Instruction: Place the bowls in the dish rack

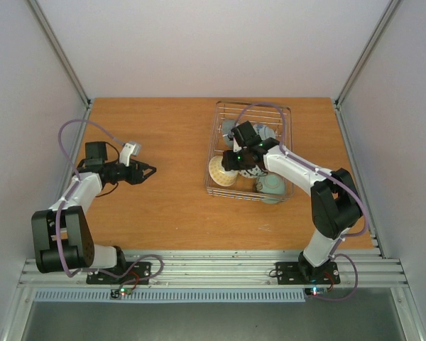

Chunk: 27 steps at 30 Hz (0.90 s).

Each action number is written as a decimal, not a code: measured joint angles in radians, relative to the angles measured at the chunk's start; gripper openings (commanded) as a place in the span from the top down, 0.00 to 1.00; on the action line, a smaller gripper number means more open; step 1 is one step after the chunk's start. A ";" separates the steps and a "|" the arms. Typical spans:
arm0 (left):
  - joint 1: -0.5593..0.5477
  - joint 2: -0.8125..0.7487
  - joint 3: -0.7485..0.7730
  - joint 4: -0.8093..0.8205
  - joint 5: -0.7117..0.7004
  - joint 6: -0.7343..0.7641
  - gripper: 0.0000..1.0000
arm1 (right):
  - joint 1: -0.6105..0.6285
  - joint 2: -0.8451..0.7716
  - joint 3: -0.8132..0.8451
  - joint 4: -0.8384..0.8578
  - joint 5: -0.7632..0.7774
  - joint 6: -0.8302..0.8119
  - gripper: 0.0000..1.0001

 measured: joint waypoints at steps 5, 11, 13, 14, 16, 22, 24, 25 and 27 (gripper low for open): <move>0.000 0.000 0.000 0.000 0.000 0.000 0.51 | 0.021 -0.020 -0.010 -0.011 0.000 -0.006 0.73; 0.000 0.000 0.000 0.000 0.000 0.000 0.50 | 0.041 -0.030 -0.024 -0.045 0.017 -0.010 0.71; 0.000 0.000 0.000 0.000 0.000 0.000 0.50 | 0.043 -0.033 -0.028 -0.048 0.021 -0.011 0.69; 0.000 0.000 0.000 0.000 0.000 0.000 0.50 | 0.043 -0.035 -0.029 -0.050 0.023 -0.011 0.67; 0.000 0.000 0.000 0.000 0.000 0.000 0.51 | 0.044 -0.042 -0.030 -0.055 0.034 -0.011 0.64; 0.000 0.000 0.000 0.000 0.000 0.001 0.50 | 0.044 -0.081 -0.040 -0.065 0.054 -0.008 0.24; 0.000 0.000 0.000 0.000 0.000 0.001 0.50 | 0.044 -0.091 -0.045 -0.063 0.054 -0.008 0.16; 0.000 0.000 0.000 0.000 0.000 0.001 0.50 | 0.044 -0.092 -0.048 -0.060 0.054 -0.002 0.14; 0.000 0.000 0.000 0.000 0.001 0.001 0.50 | 0.044 -0.092 -0.053 -0.048 0.046 -0.007 0.11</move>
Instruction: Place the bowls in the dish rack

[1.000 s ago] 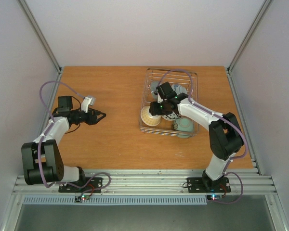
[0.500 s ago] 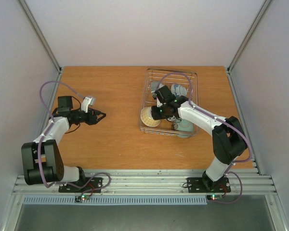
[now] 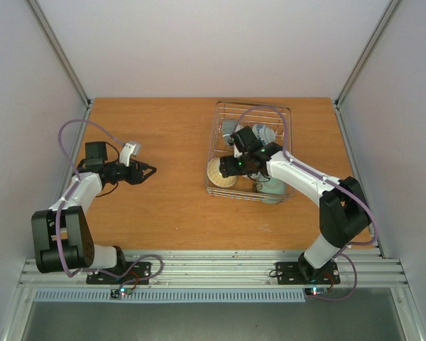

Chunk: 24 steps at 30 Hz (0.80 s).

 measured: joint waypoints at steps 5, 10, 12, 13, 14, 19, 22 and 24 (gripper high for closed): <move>0.000 0.000 0.000 0.000 0.000 0.000 0.51 | 0.000 0.016 0.000 0.016 -0.021 -0.003 0.08; 0.000 0.000 0.000 0.000 0.000 0.002 0.50 | 0.000 0.081 0.021 0.021 -0.031 -0.012 0.07; 0.000 0.000 0.000 0.000 0.000 0.002 0.50 | 0.000 0.105 0.034 0.021 -0.032 -0.018 0.06; 0.000 0.000 0.000 0.000 0.000 0.002 0.50 | 0.000 0.116 0.042 0.022 -0.032 -0.022 0.05; 0.000 0.000 0.000 0.000 0.000 0.002 0.50 | 0.000 0.125 0.047 0.022 -0.032 -0.025 0.04; 0.000 0.000 0.000 0.000 0.000 0.002 0.50 | 0.000 0.159 0.079 0.015 -0.026 -0.035 0.01; 0.000 0.000 0.000 0.000 0.000 0.002 0.50 | 0.000 0.186 0.112 0.002 -0.023 -0.047 0.01; 0.000 0.000 0.000 -0.001 0.000 0.002 0.51 | -0.002 0.200 0.131 0.001 -0.023 -0.054 0.01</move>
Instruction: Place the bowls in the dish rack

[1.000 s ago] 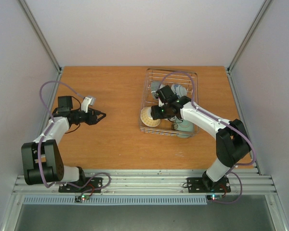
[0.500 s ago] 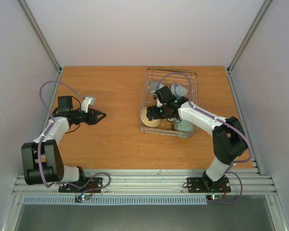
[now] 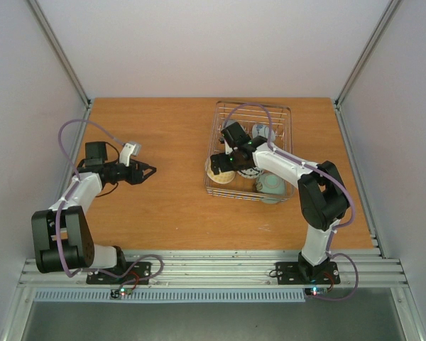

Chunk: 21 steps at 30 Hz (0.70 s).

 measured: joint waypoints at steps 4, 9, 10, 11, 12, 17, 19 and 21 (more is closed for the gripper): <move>0.000 0.000 0.000 0.000 0.000 0.000 0.50 | -0.004 0.019 0.021 0.000 -0.010 -0.009 0.01; 0.000 0.000 0.000 0.000 0.000 0.000 0.50 | -0.004 0.023 0.024 0.012 -0.013 -0.009 0.01; 0.000 0.000 0.000 0.000 0.000 0.000 0.50 | -0.004 0.023 0.024 0.012 -0.012 -0.010 0.01; 0.000 0.000 0.000 0.000 0.000 0.000 0.50 | -0.004 0.023 0.024 0.012 -0.010 -0.010 0.01; 0.000 0.000 0.000 0.000 0.000 0.000 0.50 | -0.003 0.023 0.024 0.013 -0.007 -0.010 0.01; 0.000 0.000 0.000 0.000 0.000 0.000 0.50 | -0.002 0.023 0.024 0.015 0.014 -0.013 0.02; 0.000 0.000 0.000 0.000 0.000 0.000 0.50 | -0.002 0.023 0.024 0.015 0.021 -0.014 0.04; 0.000 0.000 0.000 0.000 0.000 0.000 0.51 | -0.002 0.021 0.023 0.015 0.025 -0.015 0.07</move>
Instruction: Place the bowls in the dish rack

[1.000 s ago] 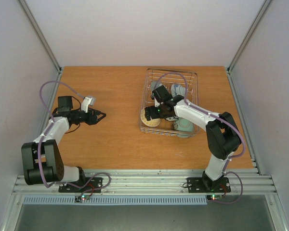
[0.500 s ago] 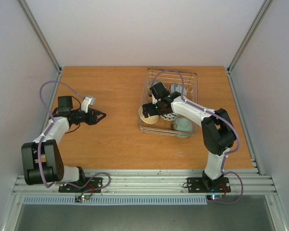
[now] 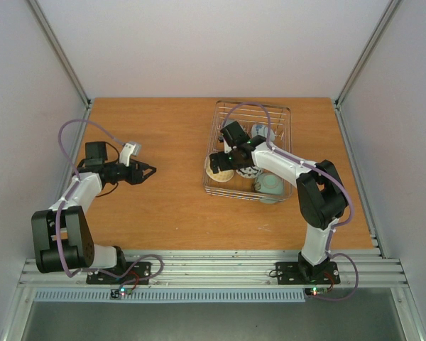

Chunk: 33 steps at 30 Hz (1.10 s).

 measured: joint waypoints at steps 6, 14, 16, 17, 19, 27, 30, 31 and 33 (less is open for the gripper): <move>0.000 0.000 0.000 0.000 0.000 0.000 0.51 | 0.003 -0.008 0.000 0.000 0.013 -0.003 0.14; 0.000 0.000 0.000 -0.001 -0.001 0.000 0.51 | 0.005 -0.020 -0.011 0.012 0.014 -0.003 0.18; 0.000 0.000 0.000 -0.001 -0.001 0.000 0.50 | 0.005 -0.020 -0.011 0.014 0.014 -0.002 0.20; 0.000 0.000 0.000 -0.001 -0.001 0.000 0.50 | 0.005 -0.021 -0.011 0.016 0.014 -0.002 0.21; 0.000 0.000 0.000 -0.002 -0.001 0.000 0.50 | 0.005 -0.021 -0.011 0.019 0.014 -0.002 0.24; 0.000 0.000 0.000 -0.002 -0.003 0.000 0.50 | 0.004 -0.018 -0.001 0.025 0.024 -0.001 0.25; 0.000 0.000 0.000 -0.002 -0.003 0.001 0.51 | 0.004 -0.012 0.006 0.026 0.030 0.001 0.24; 0.000 0.000 0.000 -0.002 -0.004 0.001 0.50 | 0.004 -0.009 0.009 0.027 0.034 0.002 0.24; 0.000 0.000 0.000 -0.002 -0.004 0.002 0.50 | 0.004 -0.004 0.016 0.029 0.039 0.003 0.26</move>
